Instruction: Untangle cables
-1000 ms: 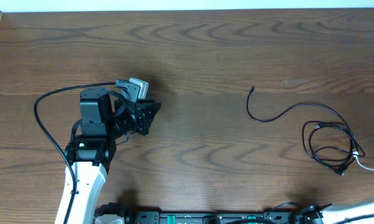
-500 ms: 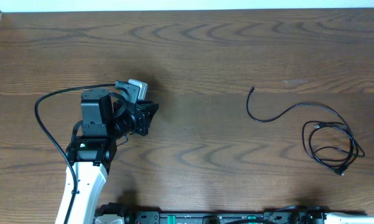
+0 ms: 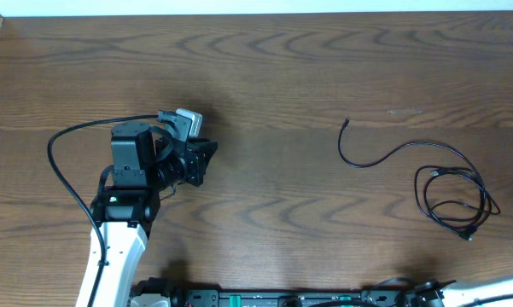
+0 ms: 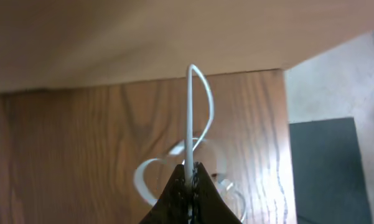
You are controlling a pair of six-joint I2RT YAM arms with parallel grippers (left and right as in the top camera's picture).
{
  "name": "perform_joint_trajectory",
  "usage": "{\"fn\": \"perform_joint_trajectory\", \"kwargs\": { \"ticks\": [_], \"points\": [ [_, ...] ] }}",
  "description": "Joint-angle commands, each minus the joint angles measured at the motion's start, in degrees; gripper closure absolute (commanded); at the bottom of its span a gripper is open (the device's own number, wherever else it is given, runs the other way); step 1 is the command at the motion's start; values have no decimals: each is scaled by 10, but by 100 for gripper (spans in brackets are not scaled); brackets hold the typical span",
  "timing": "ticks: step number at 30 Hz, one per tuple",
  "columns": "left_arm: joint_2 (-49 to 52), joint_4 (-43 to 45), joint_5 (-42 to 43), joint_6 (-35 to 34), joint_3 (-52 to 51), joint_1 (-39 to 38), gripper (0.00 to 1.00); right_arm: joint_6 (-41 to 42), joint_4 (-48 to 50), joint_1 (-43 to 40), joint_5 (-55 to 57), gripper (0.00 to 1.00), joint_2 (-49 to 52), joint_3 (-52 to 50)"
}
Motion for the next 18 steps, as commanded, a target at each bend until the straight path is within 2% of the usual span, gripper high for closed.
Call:
{"fn": "perform_joint_trajectory", "kwargs": {
  "ticks": [1, 7, 18],
  "points": [
    [3, 1, -3, 3, -3, -1, 80, -14, -8, 17, 33, 99, 43, 4],
    [3, 2, -3, 3, -3, -1, 80, -38, -17, 38, -22, 99, 86, 3],
    [3, 5, -3, 1, -3, -1, 80, -40, -14, 82, 1, 99, 110, -78]
  ]
}}
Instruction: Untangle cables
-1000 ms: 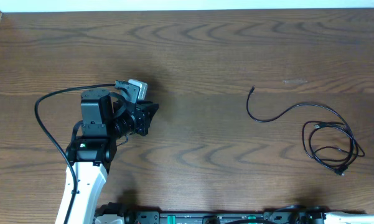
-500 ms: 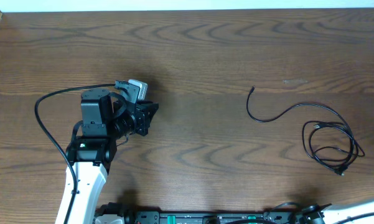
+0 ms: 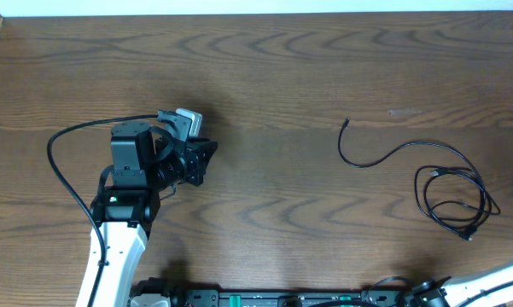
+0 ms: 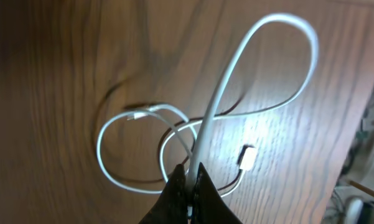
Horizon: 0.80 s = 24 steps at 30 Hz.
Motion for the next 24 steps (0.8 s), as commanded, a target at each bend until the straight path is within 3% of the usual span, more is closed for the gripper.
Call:
{"fn": "perform_joint_trajectory", "kwargs": {
  "ticks": [1, 9, 11, 12, 14, 16, 17, 24],
  "points": [
    [2, 2, -3, 1, -3, -1, 80, -7, 3, 11, 14, 99, 9, -17],
    [3, 2, -3, 1, -3, -1, 80, -2, -7, 18, 19, 96, 5, -17],
    [2, 2, -3, 1, -3, -1, 80, -2, -9, 19, 24, 78, 4, -17],
    [2, 2, -3, 1, -3, -1, 85, 0, -9, 21, 28, 62, 2, -17],
    [3, 2, -3, 2, -3, -1, 85, 3, -3, 24, 29, 27, -10, -17],
    [3, 2, -3, 1, -3, -1, 84, 3, 3, 29, 29, 25, -26, -17],
    [3, 2, -3, 1, -3, -1, 84, 3, 6, 33, 29, 15, -33, -16],
    [3, 2, -3, 1, -3, -1, 75, 13, 8, 83, -33, 7, -104, -17]
  ]
}}
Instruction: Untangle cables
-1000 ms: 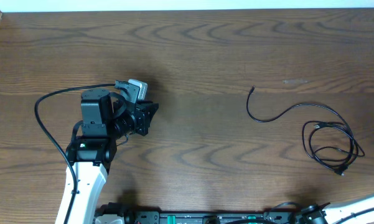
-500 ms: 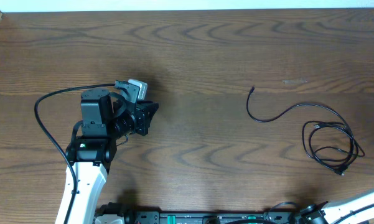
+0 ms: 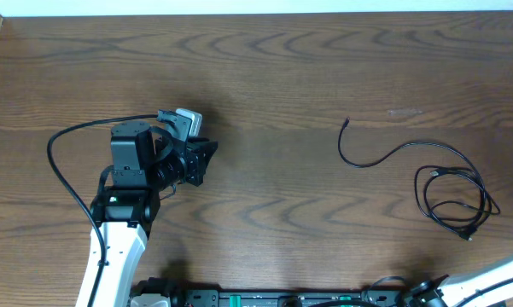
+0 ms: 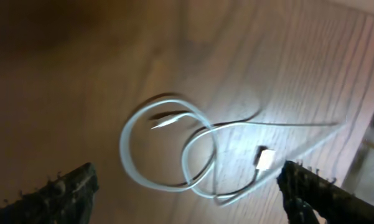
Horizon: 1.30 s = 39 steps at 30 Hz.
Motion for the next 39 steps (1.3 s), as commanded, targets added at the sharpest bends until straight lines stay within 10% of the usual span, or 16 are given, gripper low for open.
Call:
{"fn": "perform_joint_trajectory", "kwargs": {
  "ticks": [1, 13, 26, 39],
  "points": [
    [2, 2, -3, 2, -3, -1, 75, 23, -13, 45, -39, 7, -68, 1],
    [2, 2, -1, 1, -3, -1, 49, 94, -124, 208, 28, 1, -84, -68],
    [2, 0, 29, -1, -3, -1, 49, 55, 207, 234, -71, 1, -391, -525],
    [1, 2, 60, -7, -3, -1, 49, 134, 264, 234, -100, 1, -414, -760]
  ]
}}
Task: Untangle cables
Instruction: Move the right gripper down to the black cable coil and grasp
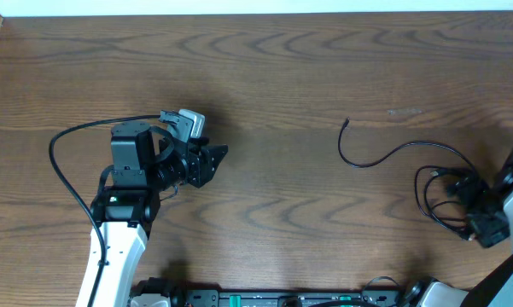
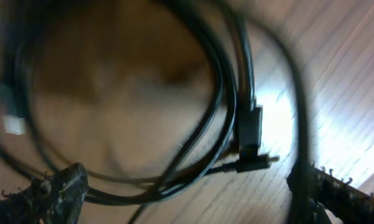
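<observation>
A thin black cable [image 1: 384, 156] lies at the table's right, its tail running to a free end at mid-table and its other part wound in a loose coil [image 1: 437, 213]. My right gripper [image 1: 482, 213] hangs low over that coil. In the right wrist view the coil's black strands [image 2: 221, 93] and two black plugs [image 2: 249, 127] fill the blurred frame. The right gripper [image 2: 193, 199] is open, with strands lying between its fingers [image 2: 56, 193]. My left gripper [image 1: 212, 162] sits at the left, far from the cable. No white cable shows in the overhead view.
The left arm's own black lead [image 1: 64, 162] loops out beside it. A small white piece [image 2: 12, 124] shows at the left of the right wrist view; what it is cannot be told. The wooden table [image 1: 273, 77] ends just right of the coil.
My right gripper was open above a white cable and outside the overhead view. Now it is at the table's right edge, low over the black coil. The left gripper's tip has shifted slightly right.
At first my right gripper was shut on a lifted strand of a white cable, and it still held it a moment later. Then it was open, with the white cable lying in loops on the wood. Now it is open over the black coil.
</observation>
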You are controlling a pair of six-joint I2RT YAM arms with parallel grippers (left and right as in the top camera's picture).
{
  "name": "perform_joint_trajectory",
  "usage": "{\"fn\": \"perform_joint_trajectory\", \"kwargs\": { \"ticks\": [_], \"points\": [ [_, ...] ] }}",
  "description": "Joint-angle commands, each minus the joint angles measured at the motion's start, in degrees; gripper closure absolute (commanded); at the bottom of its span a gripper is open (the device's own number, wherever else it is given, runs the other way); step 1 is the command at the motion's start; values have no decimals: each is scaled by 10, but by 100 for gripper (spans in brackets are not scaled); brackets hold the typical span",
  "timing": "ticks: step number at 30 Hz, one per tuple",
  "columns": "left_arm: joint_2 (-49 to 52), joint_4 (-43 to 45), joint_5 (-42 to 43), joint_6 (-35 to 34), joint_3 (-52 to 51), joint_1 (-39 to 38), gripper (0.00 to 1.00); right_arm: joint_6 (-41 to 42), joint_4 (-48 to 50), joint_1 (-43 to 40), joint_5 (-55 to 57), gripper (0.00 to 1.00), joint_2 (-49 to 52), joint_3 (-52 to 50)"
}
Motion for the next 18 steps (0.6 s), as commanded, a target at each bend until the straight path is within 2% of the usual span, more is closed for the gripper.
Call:
{"fn": "perform_joint_trajectory", "kwargs": {
  "ticks": [1, 3, 4, 7, 9, 10, 13, 14, 18],
  "points": [
    [0, 1, 19, -7, -2, -1, 49, 19, 27, 3, -12, 1, -1, -39],
    [0, 1, 20, -9, -2, -1, 49, 10, 40, 7, -23, 4, -1, -48],
    [0, 1, 22, -9, -2, -1, 49, -4, 47, 12, -40, 9, -1, -50],
    [-2, 1, 24, -9, -2, -1, 49, -20, 64, 36, -78, 43, -1, -49],
    [-2, 1, 24, -9, -2, -1, 49, -30, 83, 59, -114, 58, -1, -49],
    [-2, 1, 24, -9, -2, -1, 49, -41, 96, 75, -140, 71, -1, -49],
    [-2, 1, 25, -9, -2, -1, 49, -37, 137, 129, -181, 95, -1, -49],
    [-2, 1, 26, -9, -2, -1, 49, -33, 150, 148, -191, 99, -1, -49],
    [-2, 1, 30, -9, -2, -1, 49, -20, 211, 251, -215, 99, 0, -47]
  ]
}}
